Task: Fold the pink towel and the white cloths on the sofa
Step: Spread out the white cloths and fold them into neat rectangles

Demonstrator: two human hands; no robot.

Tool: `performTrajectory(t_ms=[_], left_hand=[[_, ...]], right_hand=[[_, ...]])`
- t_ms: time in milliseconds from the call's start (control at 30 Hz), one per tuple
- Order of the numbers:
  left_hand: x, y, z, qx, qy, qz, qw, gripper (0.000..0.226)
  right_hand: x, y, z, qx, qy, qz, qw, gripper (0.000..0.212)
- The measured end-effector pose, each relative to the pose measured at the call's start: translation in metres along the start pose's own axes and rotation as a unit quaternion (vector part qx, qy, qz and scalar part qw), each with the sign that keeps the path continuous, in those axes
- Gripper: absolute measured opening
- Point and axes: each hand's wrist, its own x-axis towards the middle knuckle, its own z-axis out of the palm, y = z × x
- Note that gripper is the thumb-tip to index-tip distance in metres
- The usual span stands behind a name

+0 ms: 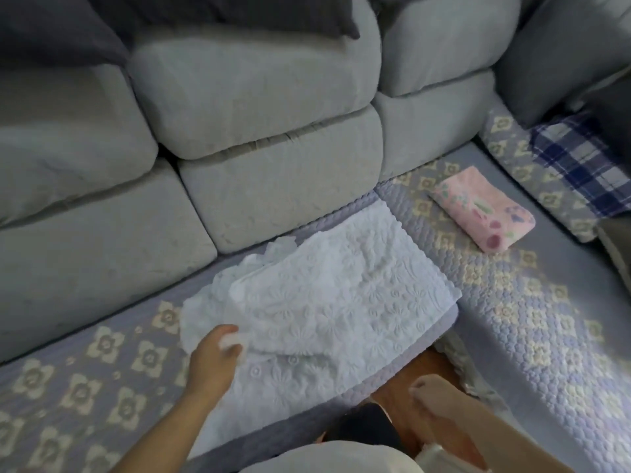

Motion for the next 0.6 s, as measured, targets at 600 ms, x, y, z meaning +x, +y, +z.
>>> performTrajectory(t_ms=[600], left_hand=[[0.020, -0.047, -0.078, 0.001, 0.438, -0.176, 0.882, 0.011]], right_hand=[[0.195, -0.337, 0.006, -0.229, 0.003, -0.576, 0.785, 0.033]])
